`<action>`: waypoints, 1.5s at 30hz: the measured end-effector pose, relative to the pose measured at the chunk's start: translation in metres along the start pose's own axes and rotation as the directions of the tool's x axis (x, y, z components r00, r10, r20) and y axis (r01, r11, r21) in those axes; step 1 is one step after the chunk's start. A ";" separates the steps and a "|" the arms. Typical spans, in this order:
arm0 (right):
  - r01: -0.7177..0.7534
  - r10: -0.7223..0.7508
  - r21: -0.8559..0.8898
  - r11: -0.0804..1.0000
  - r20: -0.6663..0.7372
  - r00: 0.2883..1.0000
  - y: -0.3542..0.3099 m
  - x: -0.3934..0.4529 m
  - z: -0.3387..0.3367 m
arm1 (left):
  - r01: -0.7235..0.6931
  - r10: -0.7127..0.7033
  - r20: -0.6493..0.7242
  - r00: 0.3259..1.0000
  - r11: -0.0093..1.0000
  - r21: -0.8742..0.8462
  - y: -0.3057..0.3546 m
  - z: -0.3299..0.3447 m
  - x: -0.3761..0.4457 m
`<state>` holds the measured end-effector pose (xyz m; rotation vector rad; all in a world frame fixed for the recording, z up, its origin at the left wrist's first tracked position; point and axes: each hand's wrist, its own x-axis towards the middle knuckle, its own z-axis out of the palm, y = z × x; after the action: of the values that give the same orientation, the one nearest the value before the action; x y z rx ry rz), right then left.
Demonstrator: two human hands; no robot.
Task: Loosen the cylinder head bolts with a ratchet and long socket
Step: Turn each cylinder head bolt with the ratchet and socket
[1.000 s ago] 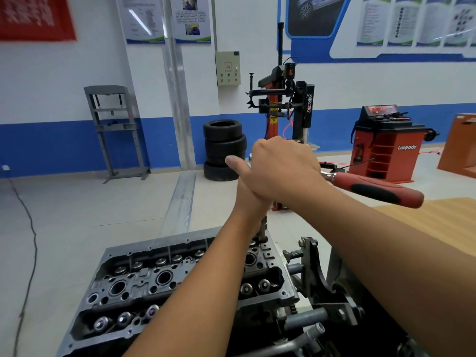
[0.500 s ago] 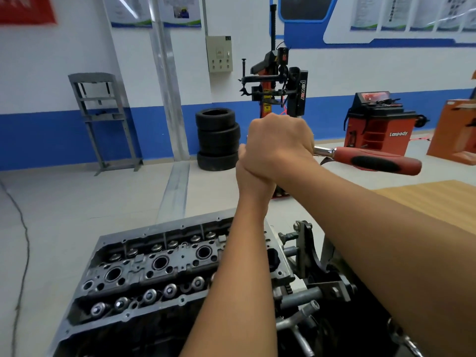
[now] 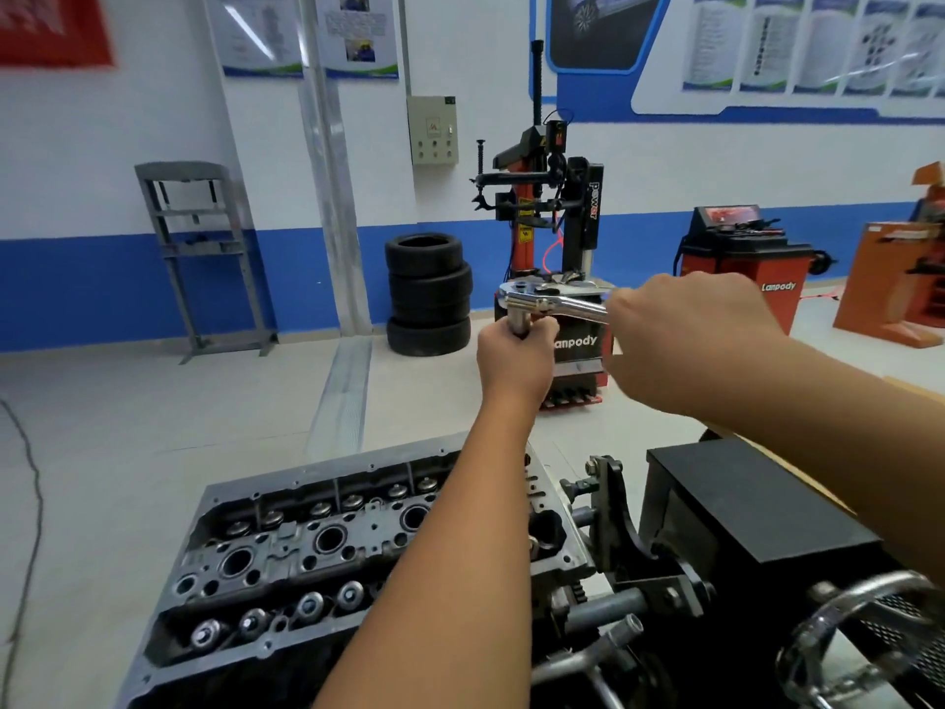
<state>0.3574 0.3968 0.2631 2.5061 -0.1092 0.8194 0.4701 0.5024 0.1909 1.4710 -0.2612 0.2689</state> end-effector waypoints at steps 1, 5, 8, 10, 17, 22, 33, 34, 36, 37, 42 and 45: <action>-0.021 0.022 -0.019 1.000 0.038 0.999 0.006 -0.002 0.001 | 0.032 -0.032 0.056 0.998 0.999 -0.003 0.002 -0.003 0.000; -0.156 0.139 0.080 0.985 0.180 0.974 0.008 0.012 0.004 | 0.074 -0.062 0.286 0.956 0.997 -0.034 0.010 -0.011 -0.007; -0.211 0.197 0.065 0.975 0.176 0.965 0.001 0.022 0.006 | 0.110 -0.087 0.235 0.968 0.990 -0.087 0.016 -0.011 -0.012; -0.227 0.218 0.037 0.973 0.167 0.961 -0.001 0.024 0.006 | 0.133 -0.109 0.208 0.972 0.985 -0.105 0.016 -0.008 -0.012; -0.260 0.259 0.002 0.966 0.086 0.962 -0.004 0.025 0.014 | 0.178 -0.158 0.204 0.966 0.981 -0.082 0.022 -0.008 -0.014; -0.283 0.283 -0.009 0.959 0.065 0.957 -0.006 0.026 0.014 | 0.182 -0.158 0.212 0.964 0.978 -0.097 0.024 -0.010 -0.017; -0.279 0.279 -0.018 0.960 0.046 0.959 -0.005 0.041 0.021 | 0.211 -0.199 0.163 0.966 0.975 -0.062 0.017 -0.008 -0.002; -0.264 0.264 -0.015 0.965 0.035 0.964 -0.003 0.043 0.023 | 0.213 -0.200 0.161 0.967 0.975 -0.067 0.016 -0.008 -0.002; -0.234 0.234 -0.014 0.972 0.004 0.972 0.000 0.044 0.029 | 0.208 -0.192 0.166 0.967 0.975 -0.081 0.013 -0.008 0.000; -0.223 0.222 -0.017 0.975 -0.015 0.975 0.001 0.045 0.032 | 0.204 -0.187 0.169 0.968 0.975 -0.090 0.011 -0.009 0.001; -0.171 0.171 0.017 0.985 -0.058 0.983 0.007 0.053 0.041 | 0.189 -0.172 0.171 0.970 0.978 -0.090 0.010 -0.011 0.000; -0.130 0.134 0.059 0.990 -0.069 0.989 0.011 0.058 0.046 | 0.175 -0.159 0.165 0.973 0.981 -0.087 0.007 -0.011 0.001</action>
<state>0.4264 0.3691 0.2692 2.5383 -0.2328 0.9782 0.4687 0.5143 0.1972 1.4059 -0.2717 0.0032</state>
